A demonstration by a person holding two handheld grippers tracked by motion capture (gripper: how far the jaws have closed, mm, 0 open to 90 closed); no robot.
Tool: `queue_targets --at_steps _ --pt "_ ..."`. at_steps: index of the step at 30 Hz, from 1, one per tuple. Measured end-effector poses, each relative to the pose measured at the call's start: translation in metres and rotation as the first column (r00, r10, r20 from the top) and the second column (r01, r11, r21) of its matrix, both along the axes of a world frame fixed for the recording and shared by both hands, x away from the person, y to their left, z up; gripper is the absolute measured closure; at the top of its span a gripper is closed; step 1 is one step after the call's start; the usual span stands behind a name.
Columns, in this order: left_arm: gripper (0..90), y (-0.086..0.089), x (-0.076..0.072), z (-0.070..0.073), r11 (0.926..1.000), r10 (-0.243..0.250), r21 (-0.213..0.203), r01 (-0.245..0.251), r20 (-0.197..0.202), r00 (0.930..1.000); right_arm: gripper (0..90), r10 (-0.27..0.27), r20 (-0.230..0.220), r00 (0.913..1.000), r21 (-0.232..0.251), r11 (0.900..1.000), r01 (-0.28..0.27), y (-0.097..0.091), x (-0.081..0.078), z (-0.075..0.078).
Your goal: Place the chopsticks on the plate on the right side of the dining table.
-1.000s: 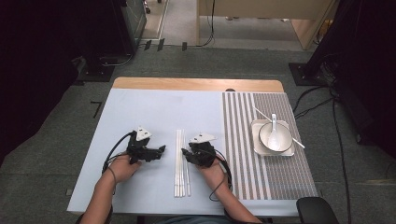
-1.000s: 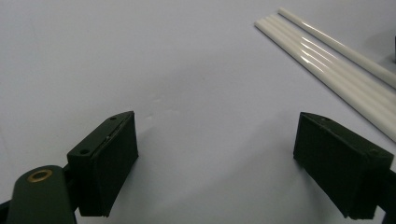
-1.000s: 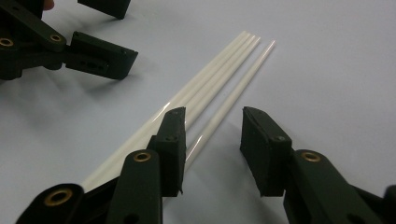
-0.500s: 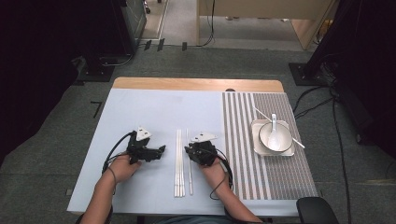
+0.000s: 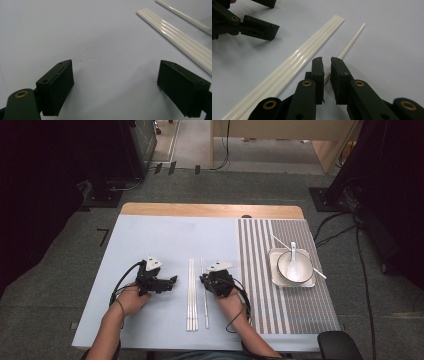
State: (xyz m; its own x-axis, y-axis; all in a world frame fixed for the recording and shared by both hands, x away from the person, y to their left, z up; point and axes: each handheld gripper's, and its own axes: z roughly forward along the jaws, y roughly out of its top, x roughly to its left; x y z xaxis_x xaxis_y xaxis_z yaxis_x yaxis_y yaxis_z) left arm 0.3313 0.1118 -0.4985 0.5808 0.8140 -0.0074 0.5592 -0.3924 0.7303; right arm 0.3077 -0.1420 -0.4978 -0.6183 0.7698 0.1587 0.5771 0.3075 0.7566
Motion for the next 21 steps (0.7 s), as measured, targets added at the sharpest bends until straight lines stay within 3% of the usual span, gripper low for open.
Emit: queue_targets --at_steps 9,18,21 --pt "13.5 0.0 0.0 0.0 1.0 0.0 0.0 0.0 0.0 1.0 80.1 -0.031 0.0 0.9995 0.002 0.9995 0.031 -0.002 0.002 -0.002" --pt "13.5 0.0 0.0 0.0 1.0 0.001 -0.001 -0.001 0.0 1.0 82.2 -0.018 0.013 0.9997 -0.012 0.9998 0.018 -0.003 0.007 -0.002" --pt "13.5 0.0 0.0 0.0 1.0 0.001 -0.001 -0.001 0.0 1.0 83.1 -0.033 -0.001 0.9995 0.009 0.9994 0.033 -0.005 0.013 -0.002"
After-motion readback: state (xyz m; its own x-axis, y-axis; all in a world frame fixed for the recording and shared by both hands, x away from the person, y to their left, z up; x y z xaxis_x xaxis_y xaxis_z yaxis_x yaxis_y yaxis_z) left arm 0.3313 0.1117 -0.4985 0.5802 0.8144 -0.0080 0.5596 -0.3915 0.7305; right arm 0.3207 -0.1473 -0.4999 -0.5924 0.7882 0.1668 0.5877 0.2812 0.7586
